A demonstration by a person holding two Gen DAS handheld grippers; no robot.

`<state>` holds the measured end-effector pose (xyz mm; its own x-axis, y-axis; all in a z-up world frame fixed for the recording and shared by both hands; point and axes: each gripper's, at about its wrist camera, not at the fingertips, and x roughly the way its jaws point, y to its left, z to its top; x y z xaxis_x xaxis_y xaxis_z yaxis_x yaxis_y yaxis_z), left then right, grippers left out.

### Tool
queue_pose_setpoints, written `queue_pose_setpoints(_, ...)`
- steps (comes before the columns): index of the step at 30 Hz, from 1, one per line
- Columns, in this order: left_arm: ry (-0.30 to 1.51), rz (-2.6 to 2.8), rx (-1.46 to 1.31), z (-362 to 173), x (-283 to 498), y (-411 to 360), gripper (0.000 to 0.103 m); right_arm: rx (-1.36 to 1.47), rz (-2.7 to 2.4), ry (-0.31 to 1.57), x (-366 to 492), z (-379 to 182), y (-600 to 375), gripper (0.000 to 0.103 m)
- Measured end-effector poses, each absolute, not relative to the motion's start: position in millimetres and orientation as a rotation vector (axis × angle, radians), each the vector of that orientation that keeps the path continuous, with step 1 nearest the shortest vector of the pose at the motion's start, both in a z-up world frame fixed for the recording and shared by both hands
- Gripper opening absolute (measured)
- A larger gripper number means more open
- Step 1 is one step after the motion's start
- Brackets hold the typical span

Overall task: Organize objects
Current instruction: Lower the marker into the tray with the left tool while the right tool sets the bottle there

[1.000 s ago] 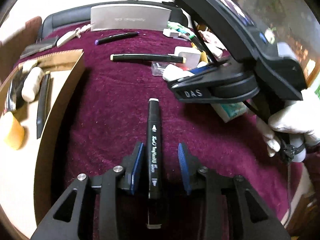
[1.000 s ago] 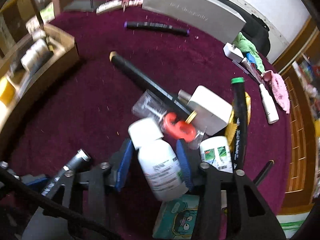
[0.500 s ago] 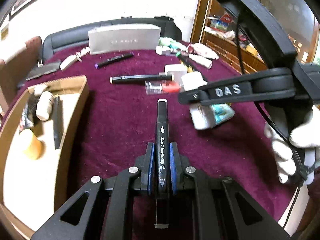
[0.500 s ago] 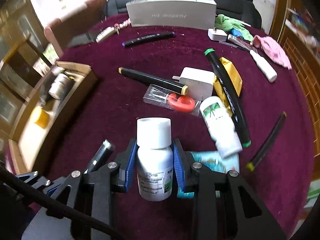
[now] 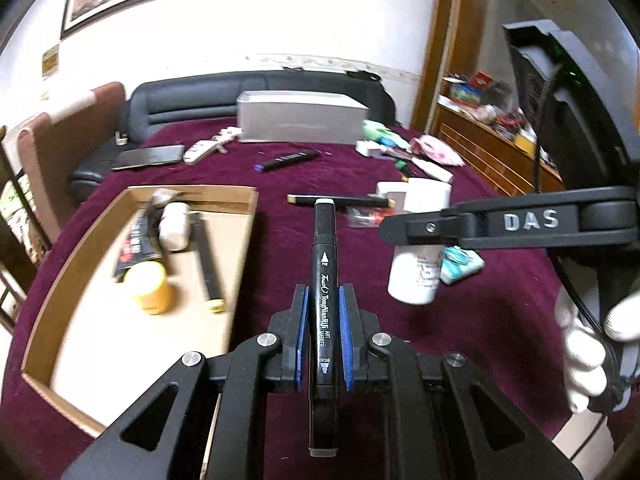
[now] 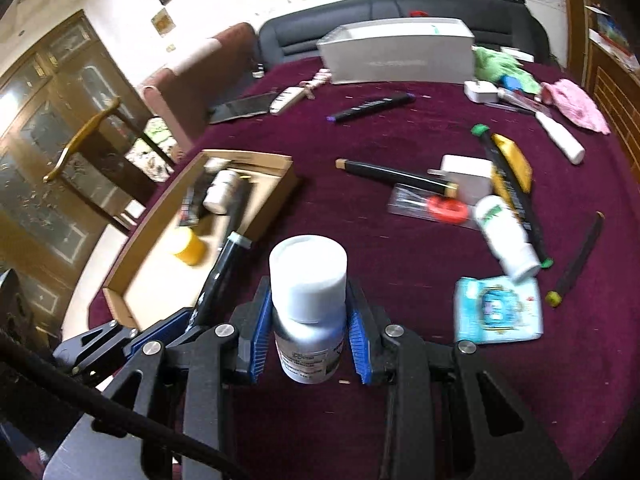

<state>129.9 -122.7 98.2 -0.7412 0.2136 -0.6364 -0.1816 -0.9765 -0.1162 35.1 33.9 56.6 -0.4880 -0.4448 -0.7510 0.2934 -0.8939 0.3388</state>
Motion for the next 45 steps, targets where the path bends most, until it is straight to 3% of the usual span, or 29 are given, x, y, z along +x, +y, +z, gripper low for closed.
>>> queue_pose_setpoints(11,-0.208,2.907,-1.033,92,122,-213,0.012,1.240,-2.217,-0.235,29,64,-44,0.032)
queue_pose_setpoints(21,-0.263,2.989,-1.141,65,104,-288,0.012,1.338,-2.115,-0.205,7,30,-112,0.032)
queue_pose_setpoints(39,-0.280,2.956,-1.254,37,76,-309,0.012,1.434,-2.061,-0.172,-14,-3,-150,0.033)
queue_pose_setpoints(45,-0.235,2.974,-1.245,39,74,-304,0.018,1.463,-2.117,-0.176,-20,-7,-143,0.033)
